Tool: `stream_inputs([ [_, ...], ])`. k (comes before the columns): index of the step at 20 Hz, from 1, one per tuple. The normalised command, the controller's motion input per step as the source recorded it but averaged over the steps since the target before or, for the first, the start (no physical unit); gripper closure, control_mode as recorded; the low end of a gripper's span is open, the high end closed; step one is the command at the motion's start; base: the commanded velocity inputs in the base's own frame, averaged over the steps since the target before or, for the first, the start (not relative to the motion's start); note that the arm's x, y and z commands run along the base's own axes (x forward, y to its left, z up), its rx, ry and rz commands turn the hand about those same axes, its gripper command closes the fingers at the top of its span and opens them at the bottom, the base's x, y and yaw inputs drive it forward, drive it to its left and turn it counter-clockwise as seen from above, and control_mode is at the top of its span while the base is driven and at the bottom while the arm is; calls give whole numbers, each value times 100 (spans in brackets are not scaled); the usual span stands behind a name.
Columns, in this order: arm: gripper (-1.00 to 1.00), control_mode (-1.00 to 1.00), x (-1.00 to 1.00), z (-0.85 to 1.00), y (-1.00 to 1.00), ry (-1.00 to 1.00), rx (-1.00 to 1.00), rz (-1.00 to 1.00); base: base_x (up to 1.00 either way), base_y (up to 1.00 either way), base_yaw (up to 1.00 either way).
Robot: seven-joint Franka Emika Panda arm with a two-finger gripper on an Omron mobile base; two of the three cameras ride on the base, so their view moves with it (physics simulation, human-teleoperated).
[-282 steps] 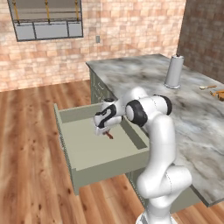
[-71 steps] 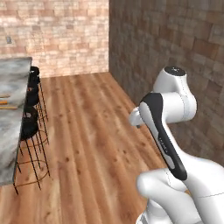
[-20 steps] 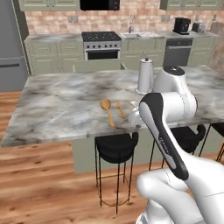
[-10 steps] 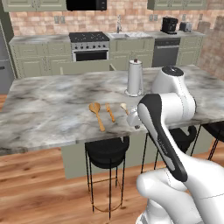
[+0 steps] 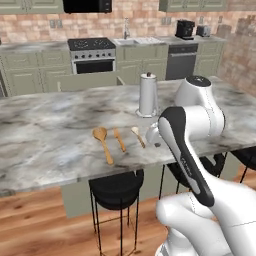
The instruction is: Pick up the metallic utensils from the counter and place them in the open drawer. Make sure not to pick up any wooden utensils.
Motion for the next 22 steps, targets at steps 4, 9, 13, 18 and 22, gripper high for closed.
stream_inputs([
  [4,-100,100,0,0,0,0,0,0,73,0,0],
  [9,-100,100,0,0,0,0,0,0,58,0,0],
  [13,-100,100,0,0,0,0,0,0,32,0,0],
  [18,-100,100,0,0,0,0,0,0,3,0,0],
  [22,-100,100,0,0,0,0,0,0,0,0,0],
])
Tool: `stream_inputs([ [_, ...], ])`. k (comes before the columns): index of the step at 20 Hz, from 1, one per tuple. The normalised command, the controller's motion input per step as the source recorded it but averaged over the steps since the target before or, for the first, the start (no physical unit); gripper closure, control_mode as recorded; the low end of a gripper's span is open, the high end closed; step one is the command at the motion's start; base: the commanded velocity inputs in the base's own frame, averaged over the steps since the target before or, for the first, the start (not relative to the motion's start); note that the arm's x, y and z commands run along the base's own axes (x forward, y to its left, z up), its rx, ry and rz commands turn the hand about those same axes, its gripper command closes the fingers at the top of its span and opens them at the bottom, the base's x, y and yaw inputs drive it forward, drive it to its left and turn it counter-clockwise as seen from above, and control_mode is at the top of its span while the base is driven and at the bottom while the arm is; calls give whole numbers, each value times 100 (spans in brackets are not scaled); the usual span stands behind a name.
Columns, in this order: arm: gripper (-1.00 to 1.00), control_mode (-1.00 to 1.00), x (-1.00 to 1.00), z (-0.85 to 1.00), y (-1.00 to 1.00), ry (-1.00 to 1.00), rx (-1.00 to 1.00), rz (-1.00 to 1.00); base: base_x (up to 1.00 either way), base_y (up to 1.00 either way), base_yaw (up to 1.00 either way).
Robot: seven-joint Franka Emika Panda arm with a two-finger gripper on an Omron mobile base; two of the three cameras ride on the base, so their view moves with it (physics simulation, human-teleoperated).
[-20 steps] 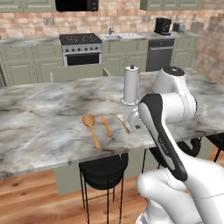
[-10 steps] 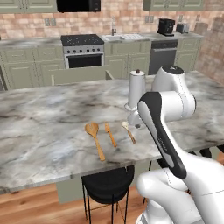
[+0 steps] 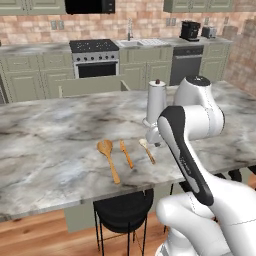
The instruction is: Pick up the metallic utensils from the counter and place them in the open drawer. Make sure not to pick up any wooden utensils.
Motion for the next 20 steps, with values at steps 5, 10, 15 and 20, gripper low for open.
stream_inputs([
  [5,-100,100,0,0,0,0,0,0,0,0,0],
  [10,-100,100,0,0,0,0,0,0,0,0,0],
  [15,-100,100,0,0,0,0,0,0,9,3,0],
  [20,-100,-100,39,-15,9,0,0,0,0,0,0],
])
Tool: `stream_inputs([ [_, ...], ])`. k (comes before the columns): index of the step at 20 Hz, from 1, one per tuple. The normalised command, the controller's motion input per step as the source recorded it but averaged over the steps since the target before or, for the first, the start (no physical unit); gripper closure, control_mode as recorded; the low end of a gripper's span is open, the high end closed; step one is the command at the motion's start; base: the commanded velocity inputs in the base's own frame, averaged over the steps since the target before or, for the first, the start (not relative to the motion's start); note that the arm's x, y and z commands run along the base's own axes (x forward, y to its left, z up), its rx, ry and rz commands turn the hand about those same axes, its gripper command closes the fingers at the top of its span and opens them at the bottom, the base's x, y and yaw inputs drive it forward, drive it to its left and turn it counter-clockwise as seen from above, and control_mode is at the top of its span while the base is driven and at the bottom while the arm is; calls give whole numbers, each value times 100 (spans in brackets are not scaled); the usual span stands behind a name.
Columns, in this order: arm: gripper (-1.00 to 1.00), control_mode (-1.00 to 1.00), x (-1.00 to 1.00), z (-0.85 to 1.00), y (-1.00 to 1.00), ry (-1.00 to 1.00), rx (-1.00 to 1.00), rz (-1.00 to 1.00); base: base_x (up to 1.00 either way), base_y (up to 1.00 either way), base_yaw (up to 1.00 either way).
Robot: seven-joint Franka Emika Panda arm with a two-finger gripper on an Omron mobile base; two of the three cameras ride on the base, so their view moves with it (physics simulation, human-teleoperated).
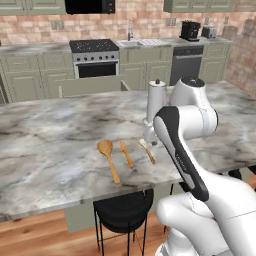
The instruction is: Pick up the metallic utensils from the counter and place them in the open drawer. Make sure not to pick up any wooden utensils.
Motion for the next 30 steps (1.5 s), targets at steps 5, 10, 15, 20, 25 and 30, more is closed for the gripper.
stream_inputs([
  [5,-100,-100,58,-21,16,1,0,0,0,0,0],
  [10,-100,-100,66,-34,9,0,0,0,0,0,0],
  [15,-100,-100,89,-86,10,0,0,0,0,0,0],
  [20,-100,-100,76,-98,17,0,0,0,0,0,0],
  [25,-100,-100,74,-82,21,0,0,0,0,0,0],
  [30,-100,-100,50,-26,23,0,0,0,0,0,0],
])
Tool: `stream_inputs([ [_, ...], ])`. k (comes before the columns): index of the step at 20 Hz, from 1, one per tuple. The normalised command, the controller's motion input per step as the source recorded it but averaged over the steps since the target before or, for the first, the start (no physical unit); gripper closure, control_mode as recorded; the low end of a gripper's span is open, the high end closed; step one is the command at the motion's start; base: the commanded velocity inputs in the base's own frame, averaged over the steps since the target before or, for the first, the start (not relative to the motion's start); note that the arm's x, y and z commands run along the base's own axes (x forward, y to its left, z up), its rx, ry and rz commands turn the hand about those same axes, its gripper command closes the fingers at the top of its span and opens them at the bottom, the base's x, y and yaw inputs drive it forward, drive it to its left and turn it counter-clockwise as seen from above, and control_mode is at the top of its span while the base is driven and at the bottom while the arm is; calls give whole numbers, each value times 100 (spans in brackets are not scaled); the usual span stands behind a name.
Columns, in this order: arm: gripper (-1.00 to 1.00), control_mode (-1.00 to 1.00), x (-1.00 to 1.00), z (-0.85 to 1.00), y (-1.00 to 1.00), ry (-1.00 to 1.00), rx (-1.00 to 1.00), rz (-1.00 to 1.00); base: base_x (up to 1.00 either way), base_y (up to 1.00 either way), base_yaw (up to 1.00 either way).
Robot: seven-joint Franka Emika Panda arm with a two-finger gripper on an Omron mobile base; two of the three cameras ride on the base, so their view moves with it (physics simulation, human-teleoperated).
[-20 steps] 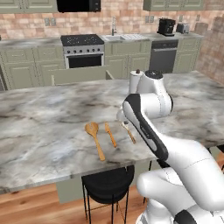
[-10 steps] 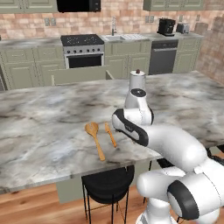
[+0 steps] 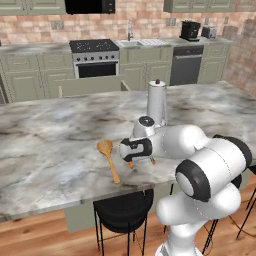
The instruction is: Pick up the metallic utensils from the counter and place them in the open drawer. Make sure not to pick up any wooden utensils.
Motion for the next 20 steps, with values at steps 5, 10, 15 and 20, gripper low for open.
stream_inputs([
  [5,-100,-100,6,12,3,2,0,0,0,0,0],
  [10,-100,-100,7,1,0,10,0,0,0,0,0],
  [15,-100,-100,1,-1,0,16,0,0,0,0,0],
  [20,-100,-100,1,-3,0,28,0,0,0,0,0],
])
